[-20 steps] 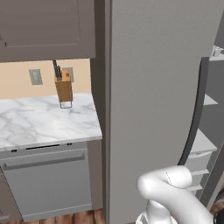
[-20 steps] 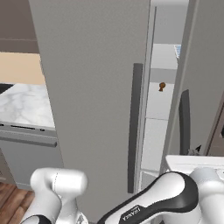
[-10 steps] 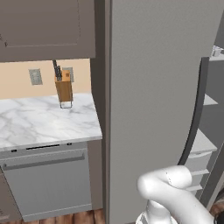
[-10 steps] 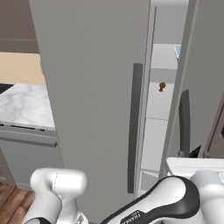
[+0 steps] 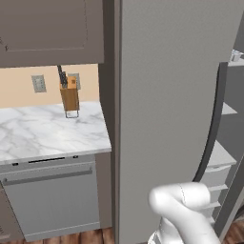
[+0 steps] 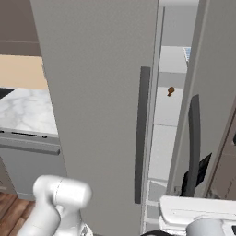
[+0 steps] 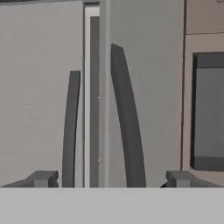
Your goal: Open the freezer door, pick up the ice cube tray from the freezer, and place it on the dining counter.
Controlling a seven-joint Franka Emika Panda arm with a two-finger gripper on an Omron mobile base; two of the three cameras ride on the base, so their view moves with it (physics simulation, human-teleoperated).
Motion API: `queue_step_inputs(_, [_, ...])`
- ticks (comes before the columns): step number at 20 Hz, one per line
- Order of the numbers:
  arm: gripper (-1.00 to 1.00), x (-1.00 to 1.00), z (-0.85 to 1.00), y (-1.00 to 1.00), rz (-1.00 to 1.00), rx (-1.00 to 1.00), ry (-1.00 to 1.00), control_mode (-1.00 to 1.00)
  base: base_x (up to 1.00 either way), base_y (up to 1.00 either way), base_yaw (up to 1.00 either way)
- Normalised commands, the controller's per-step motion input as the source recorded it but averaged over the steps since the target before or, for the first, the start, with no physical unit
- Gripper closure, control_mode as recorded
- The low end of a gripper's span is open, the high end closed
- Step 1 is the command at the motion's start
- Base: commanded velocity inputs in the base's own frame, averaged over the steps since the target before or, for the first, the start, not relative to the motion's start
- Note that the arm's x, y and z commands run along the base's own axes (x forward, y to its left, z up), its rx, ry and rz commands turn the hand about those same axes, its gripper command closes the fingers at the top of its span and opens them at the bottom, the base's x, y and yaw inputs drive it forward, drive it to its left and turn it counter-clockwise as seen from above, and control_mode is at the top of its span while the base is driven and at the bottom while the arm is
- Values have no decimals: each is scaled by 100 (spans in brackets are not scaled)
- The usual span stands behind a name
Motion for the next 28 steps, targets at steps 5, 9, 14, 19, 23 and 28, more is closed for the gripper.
queue_step_inputs(5, [-100,-44,21,97,-16,-1,0,-100,0,0,0])
queue_step_inputs(9, [-100,-6,42,98,-16,0,0,-100,0,0,0])
queue_step_inputs(14, [-100,1,31,100,-17,0,2,-100,0,0,0])
queue_step_inputs(19, [-100,0,24,95,-17,0,4,-100,0,0,0])
queue_step_inputs(23, [-100,12,30,54,-21,0,2,-100,0,0,0])
queue_step_inputs(28, [-100,44,19,15,-31,0,0,-100,0,0,0])
